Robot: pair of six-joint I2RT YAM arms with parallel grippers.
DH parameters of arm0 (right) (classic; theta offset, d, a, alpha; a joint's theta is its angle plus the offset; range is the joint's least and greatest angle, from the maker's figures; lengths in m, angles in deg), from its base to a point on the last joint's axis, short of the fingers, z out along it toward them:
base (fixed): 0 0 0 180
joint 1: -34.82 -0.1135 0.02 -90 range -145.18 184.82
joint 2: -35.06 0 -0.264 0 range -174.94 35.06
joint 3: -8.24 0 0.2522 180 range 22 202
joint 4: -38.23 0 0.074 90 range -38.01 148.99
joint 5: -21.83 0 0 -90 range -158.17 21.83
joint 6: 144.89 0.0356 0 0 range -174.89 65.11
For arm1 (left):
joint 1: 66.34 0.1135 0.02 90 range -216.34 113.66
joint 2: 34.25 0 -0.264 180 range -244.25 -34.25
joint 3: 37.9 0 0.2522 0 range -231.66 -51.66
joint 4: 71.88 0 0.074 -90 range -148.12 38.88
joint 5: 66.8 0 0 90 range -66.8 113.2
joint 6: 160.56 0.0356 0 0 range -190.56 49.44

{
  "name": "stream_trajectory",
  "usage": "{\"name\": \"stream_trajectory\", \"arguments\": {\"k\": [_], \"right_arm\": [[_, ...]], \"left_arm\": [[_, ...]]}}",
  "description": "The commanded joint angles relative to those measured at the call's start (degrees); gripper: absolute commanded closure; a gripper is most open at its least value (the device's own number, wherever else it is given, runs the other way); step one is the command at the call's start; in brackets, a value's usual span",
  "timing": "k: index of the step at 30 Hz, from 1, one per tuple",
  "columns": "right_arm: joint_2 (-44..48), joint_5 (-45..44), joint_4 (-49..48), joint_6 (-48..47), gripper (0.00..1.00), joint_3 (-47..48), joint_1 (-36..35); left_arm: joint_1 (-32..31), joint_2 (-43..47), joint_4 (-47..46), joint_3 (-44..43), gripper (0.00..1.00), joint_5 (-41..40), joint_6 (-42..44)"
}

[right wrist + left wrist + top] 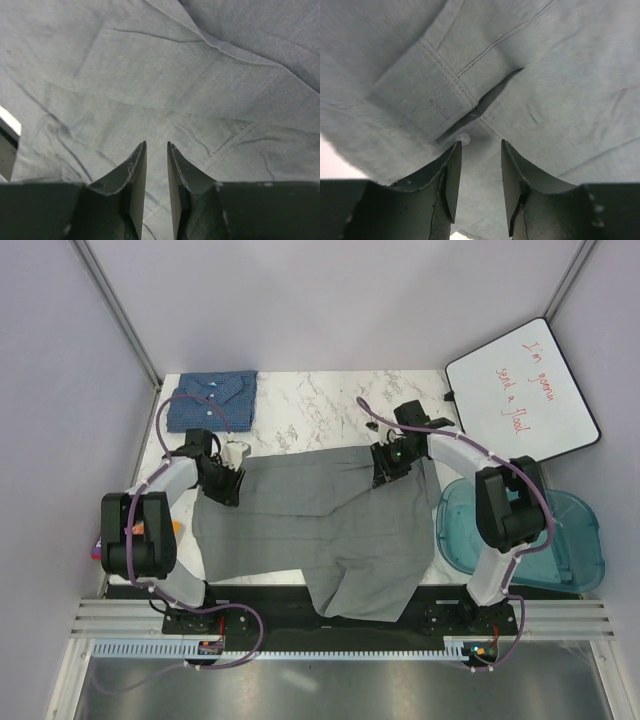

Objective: Fold and stack the long sleeve shirts
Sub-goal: Fold the shirt

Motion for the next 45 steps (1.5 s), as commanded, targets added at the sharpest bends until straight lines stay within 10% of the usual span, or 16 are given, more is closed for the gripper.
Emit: {"name": "stream_trajectory", "arguments": {"k": [1, 16, 25, 31, 37, 45], "right_arm": [[-5.6, -3.88, -1.94, 1.17, 0.71, 1.52, -0.44], [-21.72, -7.95, 2.09, -4.62, 0.68, 25.25, -0.26], [9.63, 5.43, 15.97, -23.25, 0.25, 8.07, -0.53], [24.07, 4.02, 17.57, -26.08, 0.28, -6.97, -1.05], [28.3, 3.6, 16.69, -29.32, 0.31, -14.02, -1.49], [37.53, -4.67, 8.61, -40.13, 0.37, -26.93, -7.11]], "left_arm": [[0.67, -6.27, -2.44, -0.12, 0.57, -3.29, 0.75], [4.89, -20.09, -1.23, -19.62, 0.55, 0.26, -0.75], [4.81, 5.71, 18.71, -9.3, 0.37, 19.69, 15.75], [-6.73, 29.81, 25.17, 9.26, 0.37, 31.33, 36.25], [-30.77, 43.64, 6.91, 20.88, 0.39, 16.52, 22.49], [-18.78, 40.13, 9.94, 21.68, 0.5, 13.39, 20.07]]}}
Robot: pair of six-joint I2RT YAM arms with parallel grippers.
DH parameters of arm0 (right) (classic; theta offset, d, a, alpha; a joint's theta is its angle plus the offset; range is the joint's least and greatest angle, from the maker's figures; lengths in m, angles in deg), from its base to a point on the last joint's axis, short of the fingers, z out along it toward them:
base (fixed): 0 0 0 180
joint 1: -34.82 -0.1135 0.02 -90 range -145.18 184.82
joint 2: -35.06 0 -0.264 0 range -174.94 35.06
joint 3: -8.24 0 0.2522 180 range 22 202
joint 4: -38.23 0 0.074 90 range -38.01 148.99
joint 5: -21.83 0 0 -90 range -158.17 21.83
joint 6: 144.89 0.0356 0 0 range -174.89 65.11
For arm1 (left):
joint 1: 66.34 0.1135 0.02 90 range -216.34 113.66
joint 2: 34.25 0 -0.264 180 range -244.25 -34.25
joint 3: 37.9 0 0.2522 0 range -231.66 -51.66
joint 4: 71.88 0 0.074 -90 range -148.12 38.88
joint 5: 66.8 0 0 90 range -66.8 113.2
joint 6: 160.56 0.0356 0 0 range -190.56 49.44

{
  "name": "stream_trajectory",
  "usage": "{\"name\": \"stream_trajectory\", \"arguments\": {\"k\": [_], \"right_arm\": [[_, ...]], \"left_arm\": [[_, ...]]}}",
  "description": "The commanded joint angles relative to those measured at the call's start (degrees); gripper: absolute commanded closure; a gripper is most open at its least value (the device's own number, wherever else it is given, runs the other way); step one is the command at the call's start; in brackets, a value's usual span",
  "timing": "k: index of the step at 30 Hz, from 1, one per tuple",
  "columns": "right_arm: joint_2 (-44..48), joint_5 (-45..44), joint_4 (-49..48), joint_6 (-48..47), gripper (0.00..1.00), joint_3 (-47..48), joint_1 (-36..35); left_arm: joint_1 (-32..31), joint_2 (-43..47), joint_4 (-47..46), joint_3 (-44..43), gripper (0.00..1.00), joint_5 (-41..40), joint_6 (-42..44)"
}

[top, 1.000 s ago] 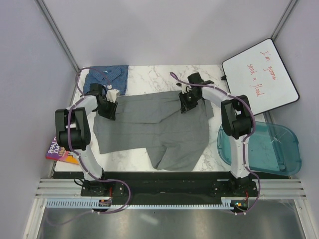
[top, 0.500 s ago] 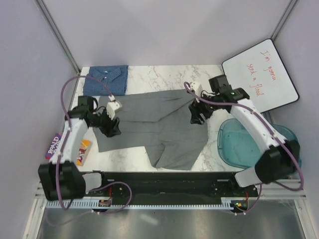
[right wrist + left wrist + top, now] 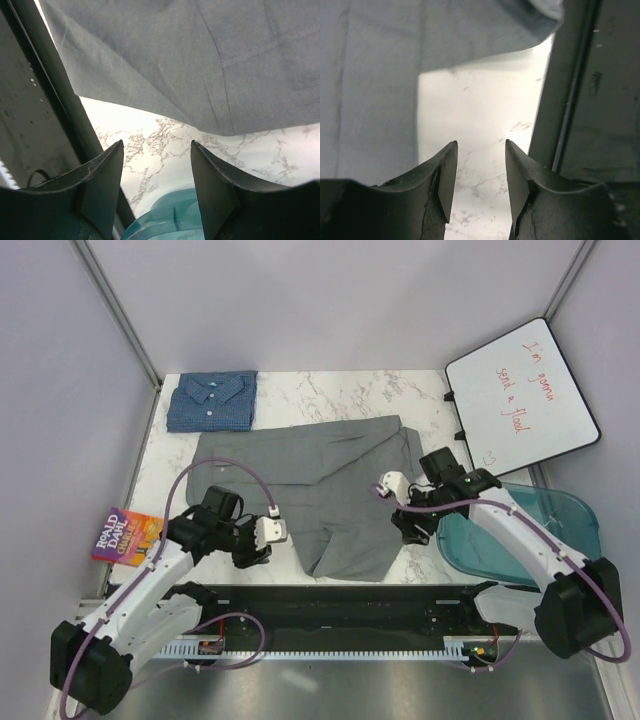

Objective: Fold and stack the long sleeve shirts
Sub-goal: Fold the shirt

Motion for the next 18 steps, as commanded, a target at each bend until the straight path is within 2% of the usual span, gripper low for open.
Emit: {"name": "stream_trajectory", "arguments": {"k": [1, 6, 10, 13, 18], "right_arm": [[4.27, -4.37, -6.84, -7.72, 0.39, -4.69, -4.14], [2.79, -10.25, -14.05, -9.92, 0.41, -9.44, -11.16], [0.41, -12.1, -17.13, -10.89, 0.4, -10.5, -15.04], [-0.91, -13.85, -18.71, -11.51, 0.4, -11.29, -16.98], [-3.46, -14.74, -21.26, -12.56, 0.4, -12.17, -18.13]], "left_arm": [[12.9, -1.51, 1.2, -0.88, 0.5, -1.42, 2.67], [24.1, -8.01, 10.87, -5.53, 0.49, -1.5, 11.23], [33.75, -15.66, 14.65, -8.44, 0.47, -2.3, 19.73], [36.58, -18.39, 14.23, -9.76, 0.46, -4.84, 23.78], [37.12, -18.13, 10.28, -7.04, 0.46, -10.46, 27.58]]}}
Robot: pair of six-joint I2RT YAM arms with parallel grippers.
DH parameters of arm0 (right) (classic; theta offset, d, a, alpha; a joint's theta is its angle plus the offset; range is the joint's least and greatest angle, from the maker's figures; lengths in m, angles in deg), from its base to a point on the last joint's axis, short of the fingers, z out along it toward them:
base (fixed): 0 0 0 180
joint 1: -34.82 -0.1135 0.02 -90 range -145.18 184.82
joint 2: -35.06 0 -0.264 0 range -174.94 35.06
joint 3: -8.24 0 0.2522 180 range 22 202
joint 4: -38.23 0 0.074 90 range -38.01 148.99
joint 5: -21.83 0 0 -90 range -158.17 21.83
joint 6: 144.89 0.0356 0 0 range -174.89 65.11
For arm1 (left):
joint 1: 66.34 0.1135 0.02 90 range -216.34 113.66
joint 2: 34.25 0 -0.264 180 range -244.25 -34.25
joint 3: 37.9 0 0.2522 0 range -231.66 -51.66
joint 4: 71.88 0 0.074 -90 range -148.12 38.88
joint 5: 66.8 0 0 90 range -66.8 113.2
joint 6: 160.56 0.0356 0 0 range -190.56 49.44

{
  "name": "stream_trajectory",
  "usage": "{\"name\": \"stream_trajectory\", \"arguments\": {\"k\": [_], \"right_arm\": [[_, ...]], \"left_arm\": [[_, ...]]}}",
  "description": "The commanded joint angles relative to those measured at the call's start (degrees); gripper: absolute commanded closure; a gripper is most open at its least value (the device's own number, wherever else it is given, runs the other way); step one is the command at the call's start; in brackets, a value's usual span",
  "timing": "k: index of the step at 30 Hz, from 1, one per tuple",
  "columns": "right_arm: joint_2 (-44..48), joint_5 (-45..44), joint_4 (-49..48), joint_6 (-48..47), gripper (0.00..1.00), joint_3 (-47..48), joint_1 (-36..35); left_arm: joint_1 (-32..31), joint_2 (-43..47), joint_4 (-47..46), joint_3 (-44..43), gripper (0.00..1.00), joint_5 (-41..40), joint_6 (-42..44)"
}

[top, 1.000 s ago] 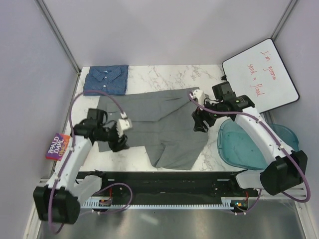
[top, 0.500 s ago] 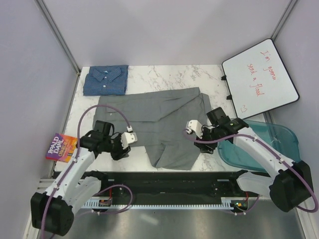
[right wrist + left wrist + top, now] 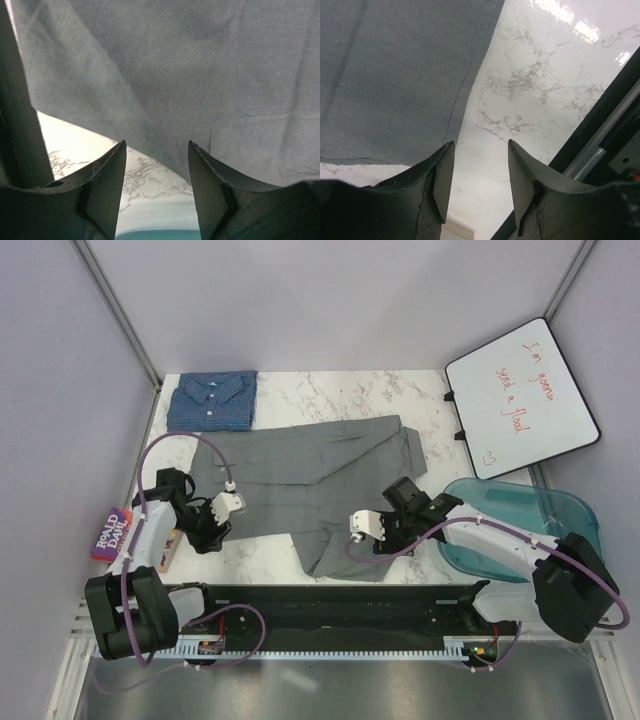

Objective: Fold and stack the long sleeve shirts
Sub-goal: Fold the shirt

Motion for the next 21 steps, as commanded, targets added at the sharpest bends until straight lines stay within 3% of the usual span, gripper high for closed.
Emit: {"name": "stream_trajectory", "arguments": {"k": [1, 8, 21], "right_arm": [[-1.97, -1.83, -4.68, -2.35, 0.41, -0.87, -0.99], [-2.94, -2.44, -6.7, -2.01, 0.46, -1.14, -3.62], [-4.52, 3.54, -8.81, 10.3, 0.4, 6.24, -14.61]], "left_arm": [[0.47, -0.1, -1.14, 0.52, 0.46, -4.81, 8.41], [0.55, -0.89, -1.4, 2.02, 0.46, -5.16, 9.74], [5.73, -4.32, -0.17, 0.35, 0.45, 3.1, 5.08]]}}
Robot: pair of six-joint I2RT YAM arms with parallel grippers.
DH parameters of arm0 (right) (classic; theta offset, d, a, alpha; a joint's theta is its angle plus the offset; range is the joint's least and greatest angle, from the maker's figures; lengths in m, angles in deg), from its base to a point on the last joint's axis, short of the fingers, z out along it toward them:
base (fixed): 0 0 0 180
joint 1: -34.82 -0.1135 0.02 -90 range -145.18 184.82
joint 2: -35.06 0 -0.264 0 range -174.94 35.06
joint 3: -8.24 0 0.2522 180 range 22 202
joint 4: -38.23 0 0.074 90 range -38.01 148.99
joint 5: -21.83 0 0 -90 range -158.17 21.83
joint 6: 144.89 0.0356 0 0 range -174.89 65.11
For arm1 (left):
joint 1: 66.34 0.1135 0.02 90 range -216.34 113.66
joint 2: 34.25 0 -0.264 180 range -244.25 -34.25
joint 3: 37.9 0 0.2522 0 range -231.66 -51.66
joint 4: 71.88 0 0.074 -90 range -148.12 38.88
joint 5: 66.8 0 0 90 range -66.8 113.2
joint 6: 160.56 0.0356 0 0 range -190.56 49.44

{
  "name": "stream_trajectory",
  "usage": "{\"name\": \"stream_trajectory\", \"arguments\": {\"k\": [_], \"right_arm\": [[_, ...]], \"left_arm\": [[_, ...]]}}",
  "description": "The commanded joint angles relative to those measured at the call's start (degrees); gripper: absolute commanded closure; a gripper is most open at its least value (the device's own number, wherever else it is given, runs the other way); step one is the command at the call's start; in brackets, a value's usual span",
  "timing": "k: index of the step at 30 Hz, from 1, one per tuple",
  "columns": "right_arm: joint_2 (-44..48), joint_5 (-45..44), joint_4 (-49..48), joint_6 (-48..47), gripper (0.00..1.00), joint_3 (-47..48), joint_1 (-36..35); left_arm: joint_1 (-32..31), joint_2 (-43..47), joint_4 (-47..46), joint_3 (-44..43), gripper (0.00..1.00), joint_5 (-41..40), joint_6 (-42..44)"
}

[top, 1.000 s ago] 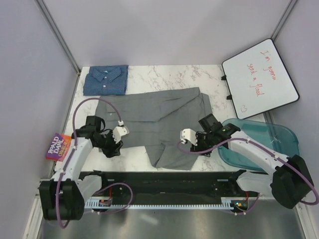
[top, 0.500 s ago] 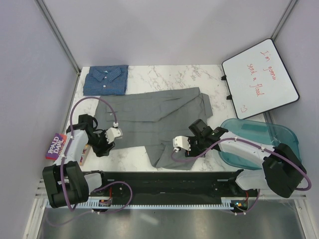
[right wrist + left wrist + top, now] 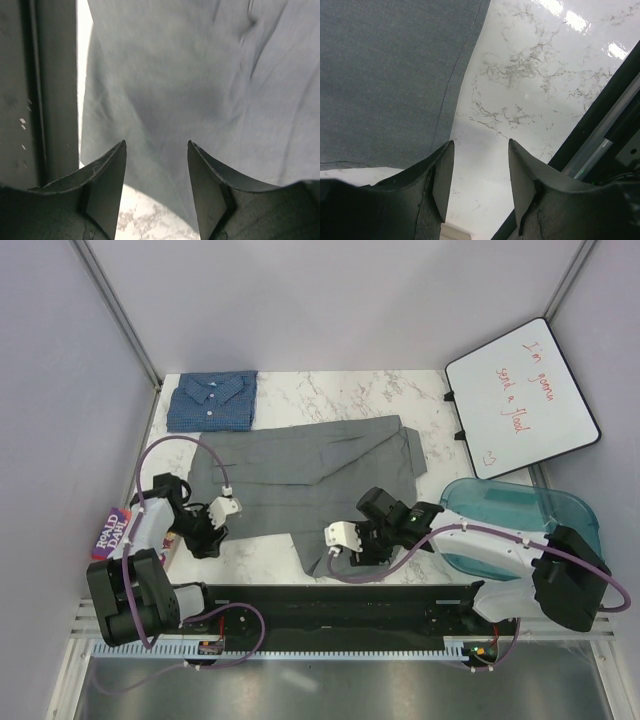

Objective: Fold and stack the long sleeve shirts
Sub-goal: Fold the shirt

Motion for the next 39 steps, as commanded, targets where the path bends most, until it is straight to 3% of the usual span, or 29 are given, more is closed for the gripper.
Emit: {"name": "stream_trajectory", "arguments": {"k": [1, 10, 13, 14, 16, 17, 20, 33, 39], "right_arm": [[-2.12, 1.75, -4.22, 4.66, 0.4, 4.67, -4.94], [-8.36, -7.31, -9.57, 6.59, 0.38, 5.65, -15.68], [-9.15, -10.29, -11.42, 6.86, 0.43, 4.5, -15.95], [-8.98, -10.82, -11.69, 6.77, 0.54, 4.15, -15.95], [-8.28, -12.41, -11.96, 6.86, 0.66, 4.06, -15.95], [-7.93, -12.67, -11.87, 6.86, 0.8, 4.15, -16.04], [-6.08, -12.77, -11.17, 5.98, 1.0, 4.24, -16.04], [-2.04, -6.97, -4.58, 6.86, 1.0, 7.57, -15.95], [0.16, -5.82, -0.1, 5.28, 1.0, 7.93, -15.34]], "left_arm": [[3.09, -0.49, 0.11, -1.38, 0.45, 4.69, -0.95], [4.15, -0.06, -0.06, -0.86, 0.44, 4.26, 0.18], [4.15, 1.52, -0.15, 0.63, 0.44, 3.03, 3.08], [4.15, 2.05, -0.5, 0.99, 0.44, 2.42, 3.87], [4.24, 3.28, -0.94, 2.04, 0.44, 2.15, 6.16], [4.15, 3.46, -1.2, 2.14, 0.44, 2.15, 7.04], [4.15, 3.29, -2.0, 2.05, 0.45, 2.06, 7.92], [4.15, 4.95, -3.58, 3.54, 0.46, -0.23, 18.37], [3.71, 5.84, -9.37, 6.62, 0.5, -1.27, 22.15]]}}
